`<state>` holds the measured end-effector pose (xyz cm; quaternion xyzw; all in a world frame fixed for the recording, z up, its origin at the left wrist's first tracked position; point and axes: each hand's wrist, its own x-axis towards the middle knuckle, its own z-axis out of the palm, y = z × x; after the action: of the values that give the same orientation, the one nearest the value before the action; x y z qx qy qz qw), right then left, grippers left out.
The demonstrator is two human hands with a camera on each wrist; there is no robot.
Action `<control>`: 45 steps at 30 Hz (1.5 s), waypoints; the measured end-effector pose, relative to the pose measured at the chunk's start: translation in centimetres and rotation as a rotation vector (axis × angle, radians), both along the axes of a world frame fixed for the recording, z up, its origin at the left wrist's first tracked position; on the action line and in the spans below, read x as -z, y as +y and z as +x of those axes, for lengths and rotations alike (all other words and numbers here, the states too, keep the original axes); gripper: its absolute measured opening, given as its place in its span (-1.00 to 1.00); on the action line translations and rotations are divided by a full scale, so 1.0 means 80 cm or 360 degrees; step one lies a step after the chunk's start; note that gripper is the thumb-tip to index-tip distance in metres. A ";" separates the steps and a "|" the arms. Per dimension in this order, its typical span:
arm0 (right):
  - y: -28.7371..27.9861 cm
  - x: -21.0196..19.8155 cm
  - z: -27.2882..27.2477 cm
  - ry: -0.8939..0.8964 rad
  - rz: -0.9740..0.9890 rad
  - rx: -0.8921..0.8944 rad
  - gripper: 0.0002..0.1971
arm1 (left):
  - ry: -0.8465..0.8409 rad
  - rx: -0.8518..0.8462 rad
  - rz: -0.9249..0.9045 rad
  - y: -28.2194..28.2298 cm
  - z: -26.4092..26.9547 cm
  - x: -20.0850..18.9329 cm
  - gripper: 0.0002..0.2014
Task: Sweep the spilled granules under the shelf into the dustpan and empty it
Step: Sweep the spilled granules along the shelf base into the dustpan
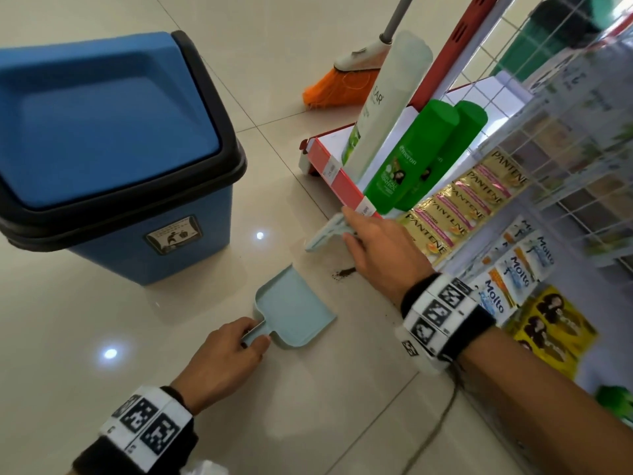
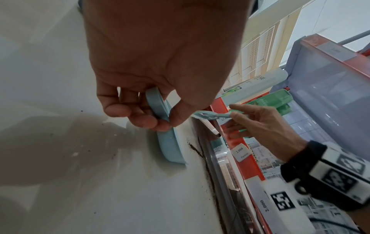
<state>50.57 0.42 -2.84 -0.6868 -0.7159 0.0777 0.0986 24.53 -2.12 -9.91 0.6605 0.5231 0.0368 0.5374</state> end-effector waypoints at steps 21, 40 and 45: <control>-0.041 0.012 0.020 -0.0709 -0.0588 0.0038 -0.76 | 0.0038 -0.0061 -0.0133 0.009 -0.013 0.002 -0.81; -0.079 -0.006 0.047 -0.0494 -0.0467 -0.0141 -0.69 | 0.0087 -0.0126 -0.0039 -0.007 -0.022 -0.006 -0.82; -0.042 0.008 0.017 -0.0517 -0.0274 -0.0068 -0.67 | 0.0101 -0.0075 -0.0024 -0.009 -0.011 -0.004 -0.81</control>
<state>51.93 -2.93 -3.45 -0.6807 -0.7277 0.0289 -0.0791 23.67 -2.86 -9.55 0.6448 0.5556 0.0245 0.5244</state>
